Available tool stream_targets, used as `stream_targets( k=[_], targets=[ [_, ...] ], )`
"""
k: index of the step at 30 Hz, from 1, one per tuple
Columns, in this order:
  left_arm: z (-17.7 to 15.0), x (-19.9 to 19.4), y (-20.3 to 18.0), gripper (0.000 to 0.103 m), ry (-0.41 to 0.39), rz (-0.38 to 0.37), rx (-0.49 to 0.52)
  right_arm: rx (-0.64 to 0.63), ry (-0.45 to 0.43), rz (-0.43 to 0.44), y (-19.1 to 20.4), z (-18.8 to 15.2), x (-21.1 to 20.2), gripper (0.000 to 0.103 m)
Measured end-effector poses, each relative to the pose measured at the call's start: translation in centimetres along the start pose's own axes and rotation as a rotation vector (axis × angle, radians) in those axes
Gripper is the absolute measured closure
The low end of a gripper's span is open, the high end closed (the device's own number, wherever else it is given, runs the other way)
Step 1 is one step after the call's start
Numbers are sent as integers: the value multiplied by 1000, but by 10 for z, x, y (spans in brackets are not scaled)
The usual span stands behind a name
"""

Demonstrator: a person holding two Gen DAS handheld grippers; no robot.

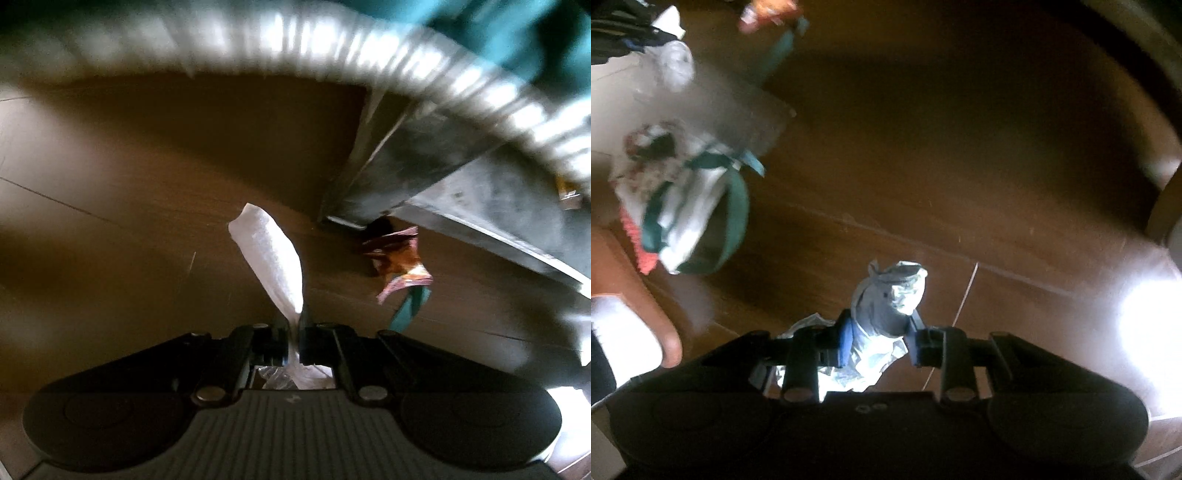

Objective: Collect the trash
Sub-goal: 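Lift tissue in left tool while right tool carries foil wrapper to wastebasket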

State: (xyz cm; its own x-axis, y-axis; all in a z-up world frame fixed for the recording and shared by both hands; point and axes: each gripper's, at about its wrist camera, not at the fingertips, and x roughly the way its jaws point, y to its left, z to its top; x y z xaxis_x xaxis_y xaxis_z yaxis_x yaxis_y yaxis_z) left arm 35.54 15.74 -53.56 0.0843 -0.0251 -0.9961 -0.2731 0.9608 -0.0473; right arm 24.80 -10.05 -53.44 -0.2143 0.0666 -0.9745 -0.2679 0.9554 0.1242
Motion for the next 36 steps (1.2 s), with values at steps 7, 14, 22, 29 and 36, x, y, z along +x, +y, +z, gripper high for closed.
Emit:
stream_targets(
  k=[7,14,22,29,36],
  targets=[
    [-11,-50,-4,99,-21,-38,-3,-43,-111,17,9,0,-48,75],
    [-28,-95,-13,99,-33,-62,-1,-60,-235,24,2,-8,-106,75],
    [-58,-158,-17,99,-64,-132,-27,-92,-397,35,10,-26,-170,75],
    [-86,-241,-24,99,-164,-168,25,-122,-596,48,11,-55,-248,75],
    [-117,-332,-36,99,-325,-225,81,-198,-771,29,16,-98,-325,75]
  ],
)
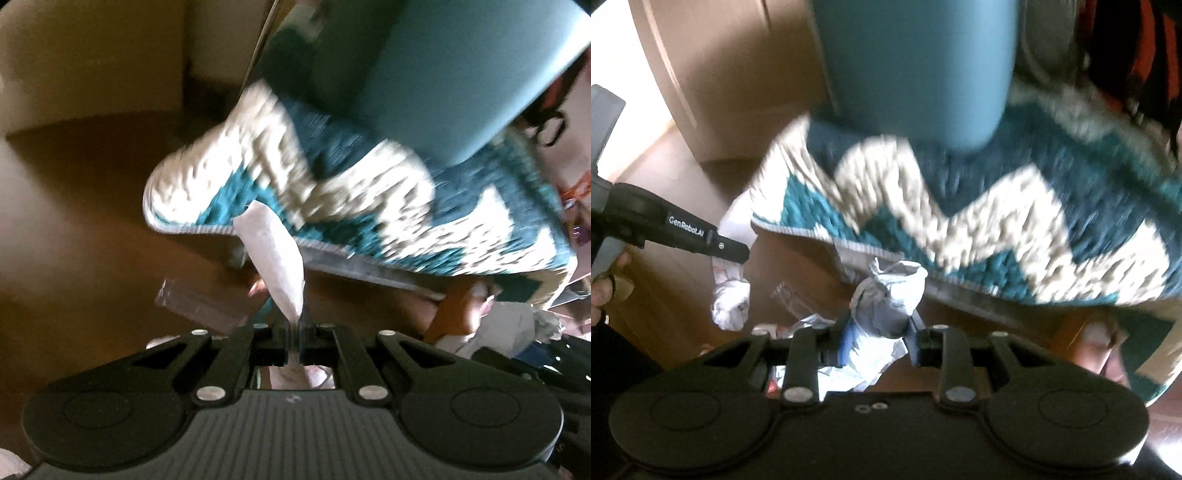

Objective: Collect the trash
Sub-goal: 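Lift tissue in left tool while right tool carries foil wrapper to wastebasket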

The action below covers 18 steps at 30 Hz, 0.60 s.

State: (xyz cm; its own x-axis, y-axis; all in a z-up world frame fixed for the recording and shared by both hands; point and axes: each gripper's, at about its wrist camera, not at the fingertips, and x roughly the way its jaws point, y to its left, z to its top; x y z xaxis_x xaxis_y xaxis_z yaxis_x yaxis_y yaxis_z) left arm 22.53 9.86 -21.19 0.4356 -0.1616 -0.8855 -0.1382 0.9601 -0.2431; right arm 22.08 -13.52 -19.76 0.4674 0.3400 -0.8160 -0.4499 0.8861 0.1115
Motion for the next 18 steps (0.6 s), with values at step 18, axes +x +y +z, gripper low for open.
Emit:
stream_targets(
  k=[18],
  targets=[
    [56,-194,-94,98,-449,-112,137,-193,-441,-49,21,103,-179,75]
  ],
)
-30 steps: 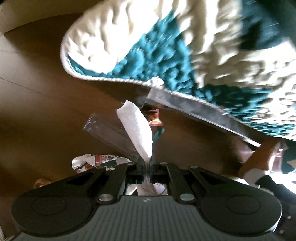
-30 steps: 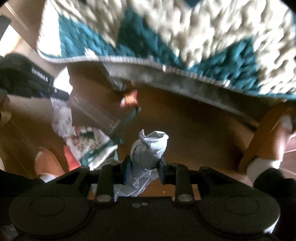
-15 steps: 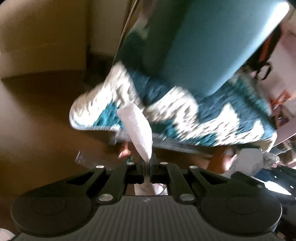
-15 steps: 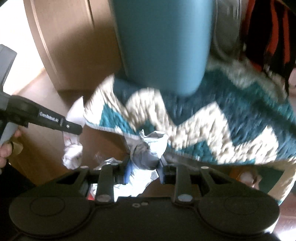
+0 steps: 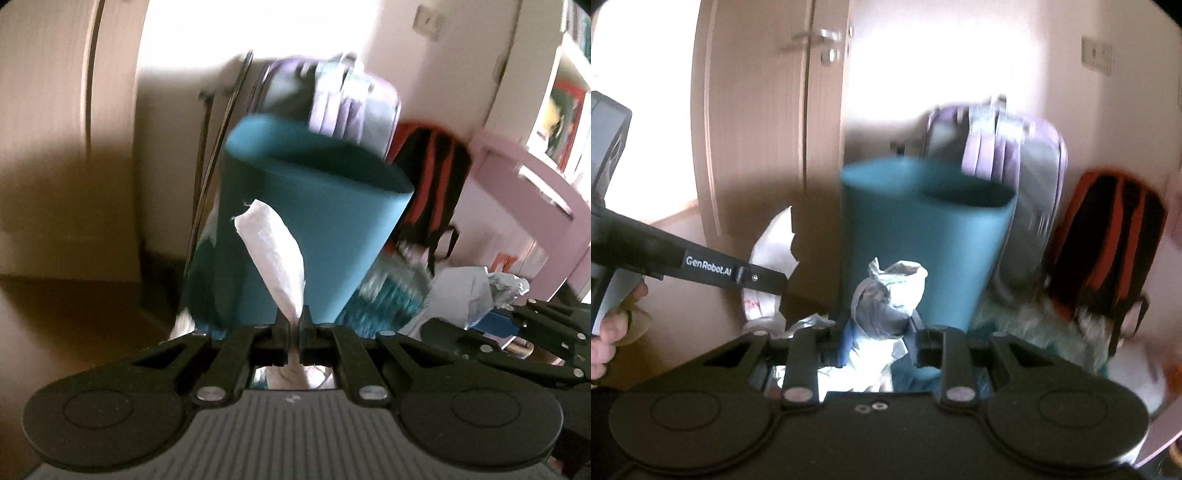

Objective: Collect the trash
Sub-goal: 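Lift tissue in left tool while right tool carries foil wrapper to wastebasket, then open both tools inside the wastebasket to drop tissue and foil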

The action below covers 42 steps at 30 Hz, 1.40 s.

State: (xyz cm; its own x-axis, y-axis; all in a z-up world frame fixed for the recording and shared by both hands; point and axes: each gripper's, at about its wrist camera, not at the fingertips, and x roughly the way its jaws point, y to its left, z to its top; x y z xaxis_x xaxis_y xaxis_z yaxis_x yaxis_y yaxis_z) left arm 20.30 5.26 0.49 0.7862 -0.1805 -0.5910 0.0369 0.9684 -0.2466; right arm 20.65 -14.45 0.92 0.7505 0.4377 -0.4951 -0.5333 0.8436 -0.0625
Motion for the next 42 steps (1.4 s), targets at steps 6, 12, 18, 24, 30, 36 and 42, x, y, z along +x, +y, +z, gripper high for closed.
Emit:
stream_targets(
  k=[6,12,18,24,30,36,42],
  targets=[
    [47,-17,-20,98,-99,17,43,-41,-101,-54,-10,48,-6,75],
    [96,-17,-32,98,-169,36,83,-67,-154,-103,-21,89,4,75],
    [142,5,-40,98,-204,69,126,-88,-177,-161,-34,116,25,75],
    [168,42,-38,98,-183,85,114,-67,-132,-198,-53,128,67,75],
    [171,86,-33,98,-117,100,112,-41,-62,-202,-73,123,108,75],
    [164,126,-31,98,-38,118,130,-56,0,-175,-81,116,136,75],
    [157,154,-28,98,14,137,135,-76,51,-147,-82,110,153,72]
  ],
)
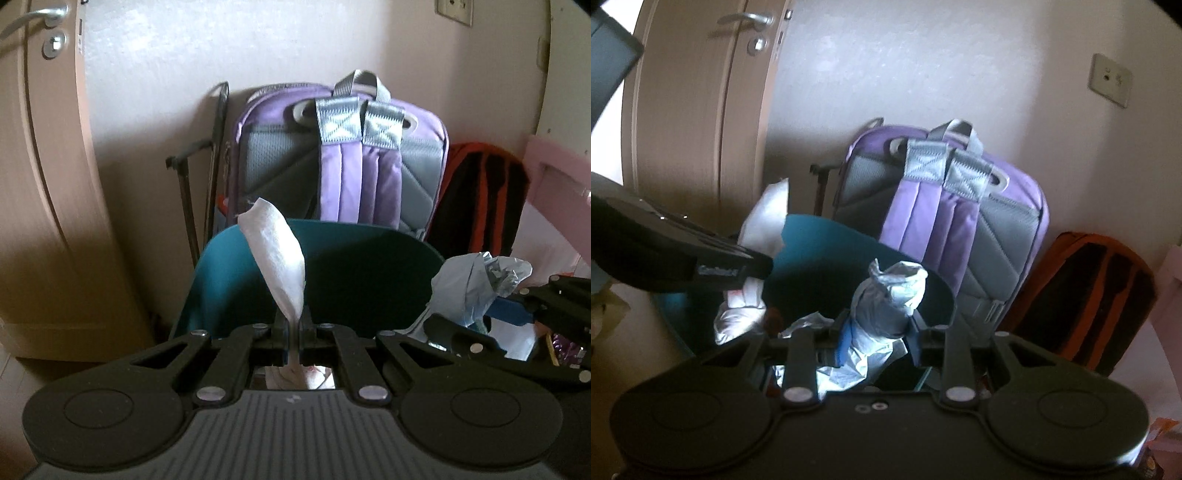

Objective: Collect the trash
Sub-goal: 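Open both tools inside the wastebasket to drop tissue and foil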

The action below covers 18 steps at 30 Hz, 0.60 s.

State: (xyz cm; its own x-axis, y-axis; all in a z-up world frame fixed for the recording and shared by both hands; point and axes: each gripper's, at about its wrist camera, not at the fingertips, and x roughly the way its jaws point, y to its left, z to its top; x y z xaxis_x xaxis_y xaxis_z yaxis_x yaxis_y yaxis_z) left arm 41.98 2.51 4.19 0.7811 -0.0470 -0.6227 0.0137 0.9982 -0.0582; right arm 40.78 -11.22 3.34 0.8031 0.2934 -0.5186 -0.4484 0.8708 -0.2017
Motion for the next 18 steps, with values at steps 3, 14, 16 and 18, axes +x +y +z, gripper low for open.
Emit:
stream_targets(
  k=[3,14,16,18],
  targets=[
    [-3,12,-2,98,26,1,-3,10,5,-1,-1,-1,5,70],
    [-5,30,0,64,67,6,-38,11,22,16,-8,-5,13,55],
    [-5,27,1,61,60,5,-45,23,15,19,-9,-5,11,52],
    [-6,22,2,60,56,-1,-47,36,9,23,-12,-5,9,49]
  ],
)
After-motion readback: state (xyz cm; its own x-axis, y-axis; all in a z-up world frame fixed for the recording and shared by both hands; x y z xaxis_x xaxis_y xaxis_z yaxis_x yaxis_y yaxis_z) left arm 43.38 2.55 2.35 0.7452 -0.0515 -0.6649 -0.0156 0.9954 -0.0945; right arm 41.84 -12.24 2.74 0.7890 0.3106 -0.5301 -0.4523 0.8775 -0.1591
